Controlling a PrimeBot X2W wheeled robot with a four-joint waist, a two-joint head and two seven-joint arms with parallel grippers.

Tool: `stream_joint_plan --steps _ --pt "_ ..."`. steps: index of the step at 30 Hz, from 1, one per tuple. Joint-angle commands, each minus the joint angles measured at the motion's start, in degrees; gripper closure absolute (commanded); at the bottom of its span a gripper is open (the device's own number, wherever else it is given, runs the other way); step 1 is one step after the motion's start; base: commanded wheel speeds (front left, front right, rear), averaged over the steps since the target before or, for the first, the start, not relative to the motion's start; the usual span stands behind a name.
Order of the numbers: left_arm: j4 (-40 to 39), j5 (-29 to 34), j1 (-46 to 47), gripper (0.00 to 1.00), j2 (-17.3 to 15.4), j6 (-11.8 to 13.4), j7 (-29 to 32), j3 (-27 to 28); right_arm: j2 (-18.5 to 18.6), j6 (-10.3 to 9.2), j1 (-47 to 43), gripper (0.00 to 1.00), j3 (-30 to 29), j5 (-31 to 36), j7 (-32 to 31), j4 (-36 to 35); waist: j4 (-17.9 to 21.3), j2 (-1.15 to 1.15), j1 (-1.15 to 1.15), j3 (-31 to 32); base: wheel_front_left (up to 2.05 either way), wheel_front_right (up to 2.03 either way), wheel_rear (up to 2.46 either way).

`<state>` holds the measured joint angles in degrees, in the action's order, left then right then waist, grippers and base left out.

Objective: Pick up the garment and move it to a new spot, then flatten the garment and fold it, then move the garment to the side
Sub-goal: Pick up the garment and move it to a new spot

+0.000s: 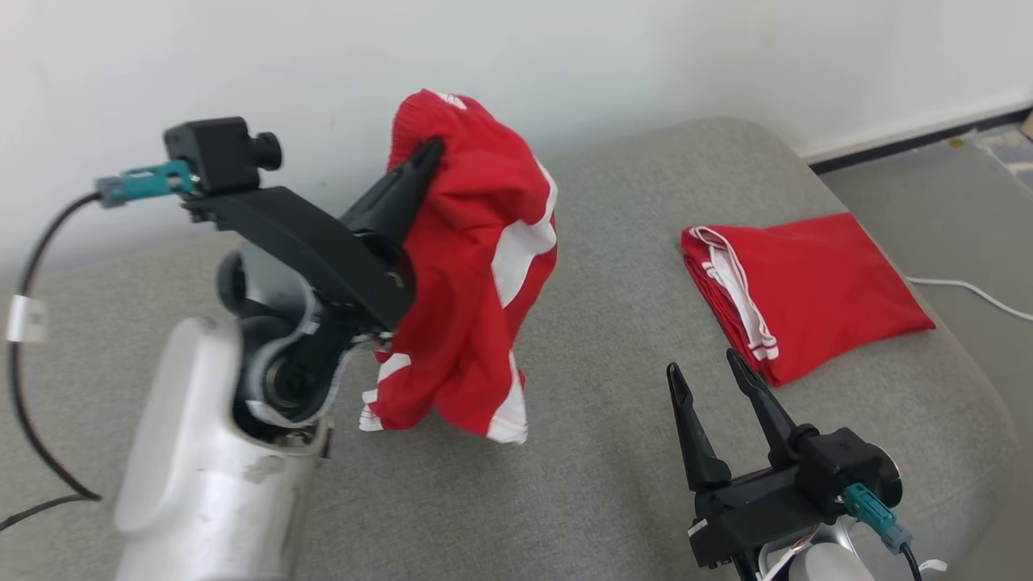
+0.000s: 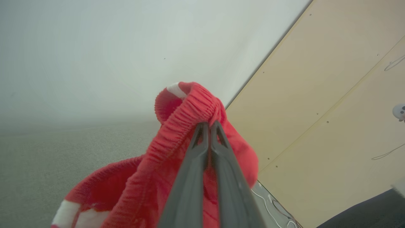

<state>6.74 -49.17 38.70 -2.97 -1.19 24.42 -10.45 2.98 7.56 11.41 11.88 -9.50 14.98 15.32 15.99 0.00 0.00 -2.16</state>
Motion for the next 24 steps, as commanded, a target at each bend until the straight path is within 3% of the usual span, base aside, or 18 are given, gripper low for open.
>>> stream_joint_plan --steps 1,5,9,13,19,20,21,22,24 --pt "0.93 -0.28 0.58 1.00 0.06 -0.12 -1.75 -1.04 -0.10 -0.13 0.39 0.00 -0.04 -0.17 0.20 -0.21 1.16 0.00 0.00 -1.26 0.00 0.00 0.00" --pt "5.19 -2.14 -0.21 1.00 -0.04 0.42 -9.31 -3.52 -0.13 -0.13 -0.07 0.00 -0.06 -0.40 0.21 -0.02 0.78 0.00 0.00 -1.46 0.00 0.00 0.00" --pt "11.04 1.86 -4.07 1.00 -0.28 -0.44 -15.17 -5.53 -0.11 -0.13 -0.51 0.00 -0.05 -0.48 0.22 0.21 -0.36 0.00 0.00 -0.97 0.00 0.00 0.00" --pt "17.68 5.68 -9.38 1.00 -1.18 -1.06 -18.84 -8.45 -0.11 -0.13 -0.80 0.00 -0.01 -0.17 0.22 0.21 -2.01 0.00 0.00 -0.23 0.00 0.00 0.00" --pt "23.43 6.05 -14.70 1.00 -0.82 -0.55 -23.20 -9.30 0.11 -0.13 -1.22 0.00 -0.20 -0.09 -0.22 0.06 -4.48 0.00 0.00 0.70 0.00 0.00 0.00" --pt "24.13 6.15 -15.44 0.92 -0.75 -0.55 -23.86 -9.40 0.18 -0.13 -1.41 0.00 -0.18 -0.13 -0.28 0.03 -4.95 0.00 0.00 0.92 0.00 0.00 0.00" --pt "24.70 6.11 -16.12 0.28 -0.66 -0.63 -24.62 -9.48 0.22 -0.13 -1.66 0.00 -0.16 -0.19 -0.38 0.01 -5.50 0.00 0.00 1.10 0.00 0.00 0.00" --pt "25.02 6.13 -16.75 0.00 -0.61 -0.97 -25.51 -9.74 0.25 -0.13 -1.88 0.00 -0.20 -0.25 -0.46 0.00 -5.95 0.00 0.00 1.31 0.00 0.00 0.00" --pt "25.09 7.23 -17.79 0.00 -0.88 -1.87 -27.93 -10.34 0.25 -0.13 -2.18 0.00 -0.16 -0.40 -0.61 -0.11 -6.73 0.00 0.00 1.70 0.00 0.00 0.00"
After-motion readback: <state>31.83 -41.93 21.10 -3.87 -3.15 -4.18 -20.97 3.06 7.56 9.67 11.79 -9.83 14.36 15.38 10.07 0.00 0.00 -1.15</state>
